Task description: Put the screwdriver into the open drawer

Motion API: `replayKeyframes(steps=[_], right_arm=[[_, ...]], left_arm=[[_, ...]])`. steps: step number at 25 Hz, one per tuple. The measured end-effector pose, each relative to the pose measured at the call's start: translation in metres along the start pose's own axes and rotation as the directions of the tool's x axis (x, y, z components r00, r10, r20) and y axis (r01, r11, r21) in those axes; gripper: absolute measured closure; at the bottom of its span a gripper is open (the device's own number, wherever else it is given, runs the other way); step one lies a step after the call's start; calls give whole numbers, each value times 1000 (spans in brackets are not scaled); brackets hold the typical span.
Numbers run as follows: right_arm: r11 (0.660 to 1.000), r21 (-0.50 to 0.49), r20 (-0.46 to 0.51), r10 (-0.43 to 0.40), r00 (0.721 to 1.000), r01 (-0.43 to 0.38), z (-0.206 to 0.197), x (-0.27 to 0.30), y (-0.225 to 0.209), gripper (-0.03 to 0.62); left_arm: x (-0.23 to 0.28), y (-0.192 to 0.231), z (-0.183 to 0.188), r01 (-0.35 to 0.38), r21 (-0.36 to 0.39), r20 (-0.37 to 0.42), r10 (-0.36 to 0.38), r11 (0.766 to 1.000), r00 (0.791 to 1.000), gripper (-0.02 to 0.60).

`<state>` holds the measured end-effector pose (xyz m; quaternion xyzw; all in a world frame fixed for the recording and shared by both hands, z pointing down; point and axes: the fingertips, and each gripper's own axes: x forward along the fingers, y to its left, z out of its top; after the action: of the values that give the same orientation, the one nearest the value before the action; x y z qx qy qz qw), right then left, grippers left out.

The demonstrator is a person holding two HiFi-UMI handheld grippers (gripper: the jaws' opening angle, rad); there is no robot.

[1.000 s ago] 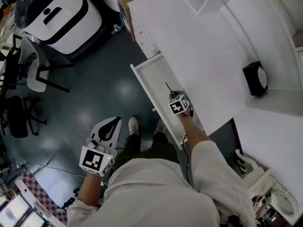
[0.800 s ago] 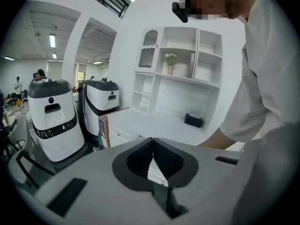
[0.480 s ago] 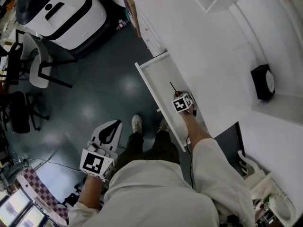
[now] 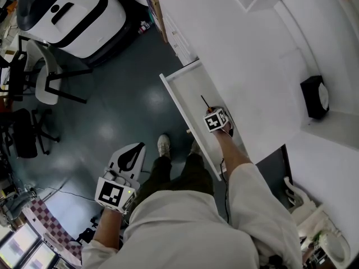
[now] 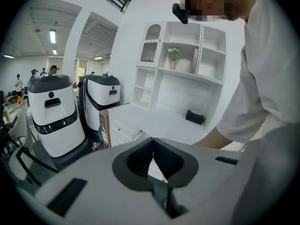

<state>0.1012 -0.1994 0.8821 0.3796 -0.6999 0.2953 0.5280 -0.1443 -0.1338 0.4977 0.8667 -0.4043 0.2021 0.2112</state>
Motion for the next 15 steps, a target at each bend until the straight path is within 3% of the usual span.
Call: replayKeyframes(steps=[8, 15], right_arm=[[1000, 10, -31, 9, 999, -9, 0, 3, -1, 502], [1000, 18, 7, 1, 1000, -1, 1, -3, -3, 468]], left_arm=[[5, 2, 4, 6, -2, 4, -6, 1000, 1000, 577], [5, 3, 3, 11, 4, 3, -11, 1000, 1000, 577]])
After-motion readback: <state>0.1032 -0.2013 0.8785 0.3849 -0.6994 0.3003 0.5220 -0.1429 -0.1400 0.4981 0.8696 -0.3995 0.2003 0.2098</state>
